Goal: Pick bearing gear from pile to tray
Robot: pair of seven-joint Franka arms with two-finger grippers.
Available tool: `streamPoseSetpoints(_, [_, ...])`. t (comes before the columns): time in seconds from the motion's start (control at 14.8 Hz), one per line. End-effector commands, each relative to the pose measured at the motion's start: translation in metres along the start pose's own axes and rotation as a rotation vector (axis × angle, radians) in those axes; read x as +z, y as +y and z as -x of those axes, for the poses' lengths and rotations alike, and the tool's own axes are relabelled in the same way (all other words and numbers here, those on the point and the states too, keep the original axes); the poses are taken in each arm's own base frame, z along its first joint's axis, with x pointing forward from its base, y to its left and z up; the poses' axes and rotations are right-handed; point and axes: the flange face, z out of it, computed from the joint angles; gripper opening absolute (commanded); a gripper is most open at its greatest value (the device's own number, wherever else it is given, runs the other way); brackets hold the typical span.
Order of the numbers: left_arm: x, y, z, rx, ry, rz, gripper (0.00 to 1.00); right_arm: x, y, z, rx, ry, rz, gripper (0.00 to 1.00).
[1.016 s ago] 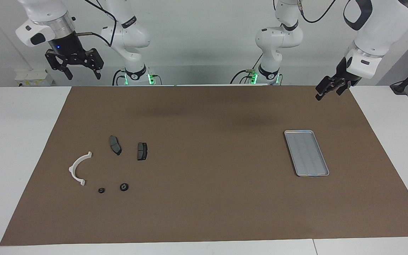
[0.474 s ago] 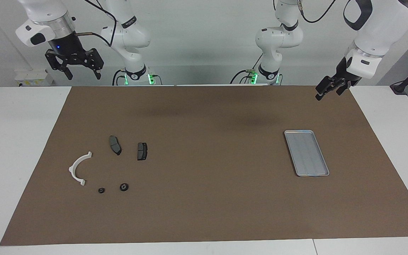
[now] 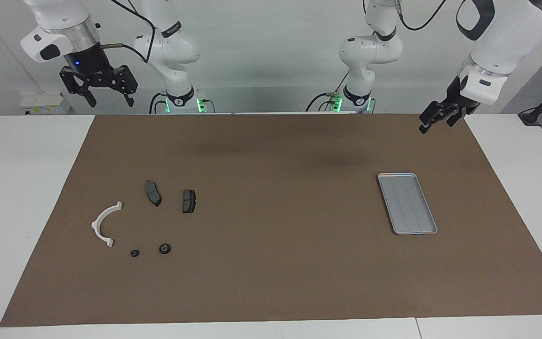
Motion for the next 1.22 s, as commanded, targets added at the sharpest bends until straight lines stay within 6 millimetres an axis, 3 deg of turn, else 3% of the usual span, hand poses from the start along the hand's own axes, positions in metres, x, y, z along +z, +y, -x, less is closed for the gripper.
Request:
streamPoseSetpoints(0.0, [-0.005,-0.002,0.006,0.004,-0.001,-0.006,1.0,0.02,0.003,-0.005,0.007,0.024,-0.007,1.0])
streamPoseSetpoints(0.61, [-0.005,-0.002,0.006,0.003,-0.002,-0.006,1.0,0.101,0.006,-0.053,-0.035,-0.017,0.059,1.0])
streamPoseSetpoints(1.15, [-0.005,-0.002,0.006,0.003,-0.002,-0.006,1.0,0.202,0.006,-0.115,-0.052,0.017,0.06,1.0])
